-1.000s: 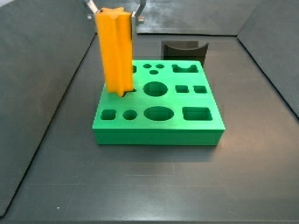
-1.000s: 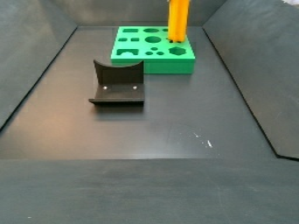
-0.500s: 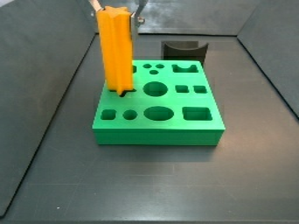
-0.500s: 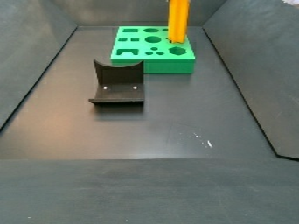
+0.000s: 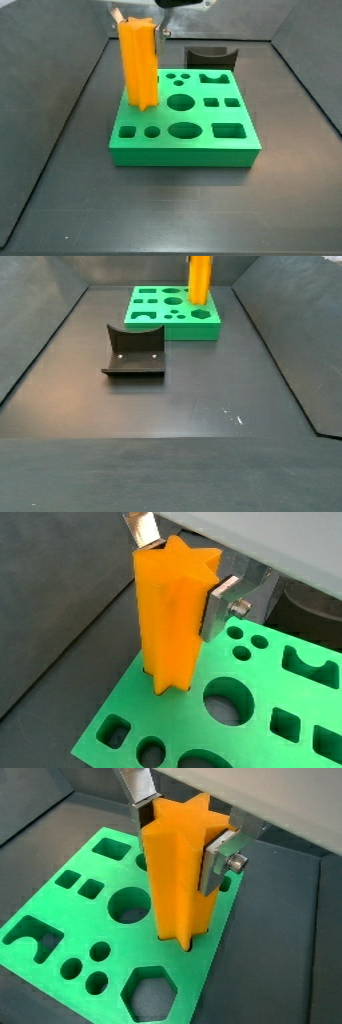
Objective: Insert the star object.
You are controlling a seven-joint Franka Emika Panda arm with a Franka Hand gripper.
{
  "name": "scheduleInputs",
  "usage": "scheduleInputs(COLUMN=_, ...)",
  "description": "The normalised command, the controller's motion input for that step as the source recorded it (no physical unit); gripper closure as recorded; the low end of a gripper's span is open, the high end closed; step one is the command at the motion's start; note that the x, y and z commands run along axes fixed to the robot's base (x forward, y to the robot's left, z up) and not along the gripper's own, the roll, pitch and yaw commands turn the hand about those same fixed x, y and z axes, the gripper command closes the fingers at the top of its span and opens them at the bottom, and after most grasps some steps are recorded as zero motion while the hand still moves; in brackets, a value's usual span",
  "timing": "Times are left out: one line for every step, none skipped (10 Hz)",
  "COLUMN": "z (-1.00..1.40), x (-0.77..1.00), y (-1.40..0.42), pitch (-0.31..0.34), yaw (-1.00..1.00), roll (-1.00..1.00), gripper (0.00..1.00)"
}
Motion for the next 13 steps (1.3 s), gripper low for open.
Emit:
scheduleInputs(z=-0.21, x=0.00, y=0.00, pitch=-0.087, yaw=0.00, roll=-0.09, gripper=1.00)
scheduleInputs(z=-0.26, x=0.00, y=0.00, pitch=-0.046, yaw=0.00, roll=-0.02, gripper=1.00)
scheduleInputs(z=-0.37, x=0.14, y=-0.19, pitch=0.034, yaw=0.00, roll=0.13, gripper=1.00)
scheduleInputs(z=-0.44, x=0.15, y=-0.13, pitch=0.071, yaw=0.00, roll=0.16, gripper=1.00)
scheduleInputs(z=-0.47, x=0.13, y=-0.05, pitch=0.051, yaw=0.00, roll=0.10, gripper=1.00)
scheduleInputs(z=-0.52, x=0.10, y=-0.06, pitch=0.027, yaw=0.00, roll=0.13, gripper=1.00)
scheduleInputs(z=-0.46, x=0.14, y=0.00, pitch=0.063, yaw=-0.03, roll=0.17, gripper=1.00)
scheduleInputs(z=-0.46, x=0.12, y=0.00, pitch=0.050, yaw=-0.02, roll=0.16, gripper=1.00)
scheduleInputs(z=-0.43, x=0.07, y=0.00, pitch=0.039, yaw=0.00, roll=0.18, gripper=1.00)
scheduleInputs(z=-0.42, x=0.00, y=-0.01, pitch=0.007, yaw=0.00, roll=0.23, gripper=1.00)
scheduleInputs(z=-0.51, x=0.00, y=0.00, pitch=0.000, yaw=0.00, roll=0.19, gripper=1.00)
scheduleInputs(z=-0.41, x=0.00, y=0.00, pitch=0.000, yaw=0.00, roll=0.11, gripper=1.00)
scheduleInputs(z=0.00, x=0.00, y=0.09, pitch=-0.003, yaw=-0.05, roll=-0.08, gripper=1.00)
